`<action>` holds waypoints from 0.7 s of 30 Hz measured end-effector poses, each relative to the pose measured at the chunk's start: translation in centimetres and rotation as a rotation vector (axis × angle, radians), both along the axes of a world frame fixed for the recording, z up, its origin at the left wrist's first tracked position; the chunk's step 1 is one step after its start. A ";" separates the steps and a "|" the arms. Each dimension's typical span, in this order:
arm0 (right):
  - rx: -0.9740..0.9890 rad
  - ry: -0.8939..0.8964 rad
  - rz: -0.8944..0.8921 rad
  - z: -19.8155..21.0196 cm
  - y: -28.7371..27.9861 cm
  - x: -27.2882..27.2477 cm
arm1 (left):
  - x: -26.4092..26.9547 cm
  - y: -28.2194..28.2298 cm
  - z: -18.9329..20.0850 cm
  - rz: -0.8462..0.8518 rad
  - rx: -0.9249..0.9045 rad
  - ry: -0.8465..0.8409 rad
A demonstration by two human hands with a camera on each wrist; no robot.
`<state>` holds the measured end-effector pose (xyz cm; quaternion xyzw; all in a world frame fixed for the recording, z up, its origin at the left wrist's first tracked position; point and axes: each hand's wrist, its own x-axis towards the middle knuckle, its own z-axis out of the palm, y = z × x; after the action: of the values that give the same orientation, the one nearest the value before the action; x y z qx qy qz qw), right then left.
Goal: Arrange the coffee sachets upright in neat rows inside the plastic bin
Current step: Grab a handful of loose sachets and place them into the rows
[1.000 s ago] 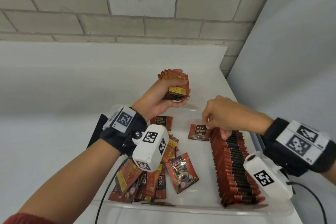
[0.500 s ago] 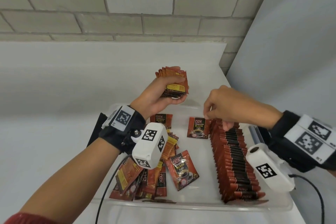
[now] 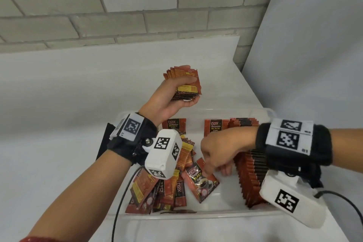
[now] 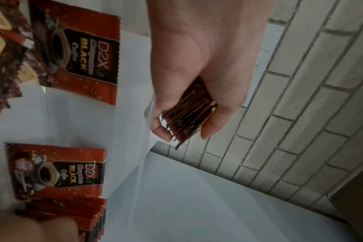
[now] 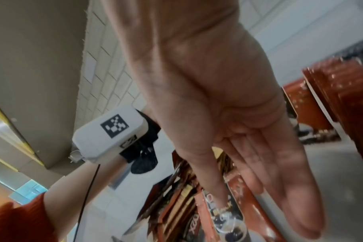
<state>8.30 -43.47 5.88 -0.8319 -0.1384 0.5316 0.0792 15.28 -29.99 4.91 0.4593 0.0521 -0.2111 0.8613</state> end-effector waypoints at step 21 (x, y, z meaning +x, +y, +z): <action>0.150 0.045 -0.479 -0.2 0.8 -1.2 | 0.0 0.0 0.0 0.012 0.029 0.042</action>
<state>7.14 -42.68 5.64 -0.8206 0.0256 0.5043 0.2675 15.30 -29.98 4.95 0.4669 0.0757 -0.2149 0.8545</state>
